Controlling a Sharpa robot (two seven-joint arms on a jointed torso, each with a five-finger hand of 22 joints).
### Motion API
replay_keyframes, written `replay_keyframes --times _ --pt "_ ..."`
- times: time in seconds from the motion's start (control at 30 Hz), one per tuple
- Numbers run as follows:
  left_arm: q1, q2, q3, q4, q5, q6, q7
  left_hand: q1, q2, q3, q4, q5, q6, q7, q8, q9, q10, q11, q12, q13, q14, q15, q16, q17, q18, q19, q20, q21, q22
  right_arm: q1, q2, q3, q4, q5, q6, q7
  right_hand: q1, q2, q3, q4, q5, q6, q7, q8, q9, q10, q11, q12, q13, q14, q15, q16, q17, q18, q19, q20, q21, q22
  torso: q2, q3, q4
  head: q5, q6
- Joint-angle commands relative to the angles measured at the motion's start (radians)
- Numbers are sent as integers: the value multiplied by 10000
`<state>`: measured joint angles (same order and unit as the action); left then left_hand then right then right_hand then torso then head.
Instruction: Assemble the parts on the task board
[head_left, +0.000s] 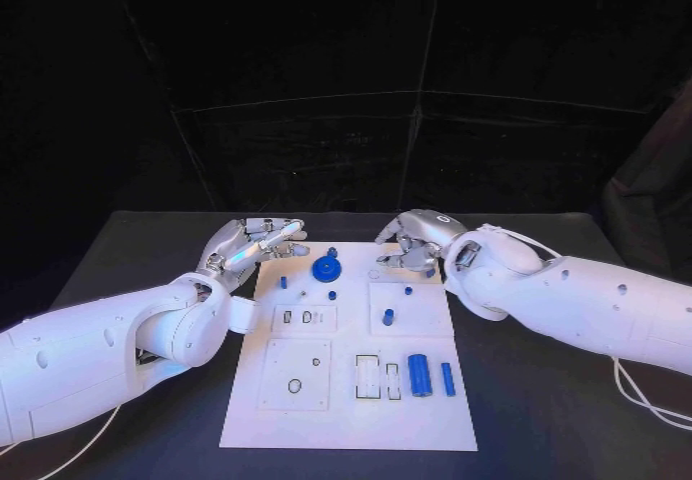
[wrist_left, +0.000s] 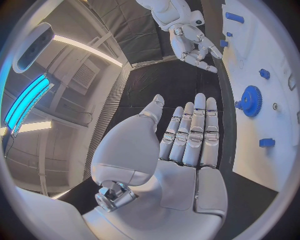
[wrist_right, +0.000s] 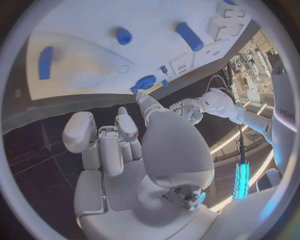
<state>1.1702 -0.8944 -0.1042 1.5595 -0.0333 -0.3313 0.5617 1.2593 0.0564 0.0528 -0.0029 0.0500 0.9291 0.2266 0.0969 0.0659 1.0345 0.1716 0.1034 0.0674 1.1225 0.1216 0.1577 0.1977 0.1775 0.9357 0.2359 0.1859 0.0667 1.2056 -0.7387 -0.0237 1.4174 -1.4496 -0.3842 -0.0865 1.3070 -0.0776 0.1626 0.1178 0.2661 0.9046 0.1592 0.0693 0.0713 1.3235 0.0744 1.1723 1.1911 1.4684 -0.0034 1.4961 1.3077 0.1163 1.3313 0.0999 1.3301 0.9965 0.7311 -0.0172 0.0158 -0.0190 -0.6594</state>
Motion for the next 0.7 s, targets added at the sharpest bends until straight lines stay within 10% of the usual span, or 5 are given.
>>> replay_keyframes --times 0.03,0.4,0.7 --pt "16 -1 10 -12 -37 129 75 21 122 -4 -71 -8 -20 59 -39 -12 -3 45 -38 -11 -4 48 -61 13 70 15 52 -58 -12 23 -505 1 69 2433 -235 1771 174 -23 18 -137 213 80 6 -18 -20 -9 -64 -56 -21 700 -64 -5 1188 -108 -43 -47 3 -11 -58 43 -139 -21 28" --pt "11 61 9 -101 -36 208 51 23 123 -4 -75 -8 -20 59 -41 -12 -3 46 -40 -10 -4 48 -64 14 70 15 53 -61 -12 -185 -1413 -8 -380 3334 249 2694 257 -149 -15 -288 334 46 12 -38 -31 -39 -60 -113 -58 709 -61 13 1231 -109 -46 -47 -1 -17 -54 94 -134 -94 55" --pt "7 100 8 -176 -36 217 38 24 123 -4 -76 -8 -21 59 -42 -12 -4 46 -41 -10 -4 48 -65 15 70 15 53 -62 -12 -378 -1347 -10 -788 3406 591 2745 291 -203 -52 -371 195 -29 24 -53 -41 -68 -47 -163 -94 708 -51 9 1230 -104 -62 -41 -18 -50 -47 62 -81 -139 0"
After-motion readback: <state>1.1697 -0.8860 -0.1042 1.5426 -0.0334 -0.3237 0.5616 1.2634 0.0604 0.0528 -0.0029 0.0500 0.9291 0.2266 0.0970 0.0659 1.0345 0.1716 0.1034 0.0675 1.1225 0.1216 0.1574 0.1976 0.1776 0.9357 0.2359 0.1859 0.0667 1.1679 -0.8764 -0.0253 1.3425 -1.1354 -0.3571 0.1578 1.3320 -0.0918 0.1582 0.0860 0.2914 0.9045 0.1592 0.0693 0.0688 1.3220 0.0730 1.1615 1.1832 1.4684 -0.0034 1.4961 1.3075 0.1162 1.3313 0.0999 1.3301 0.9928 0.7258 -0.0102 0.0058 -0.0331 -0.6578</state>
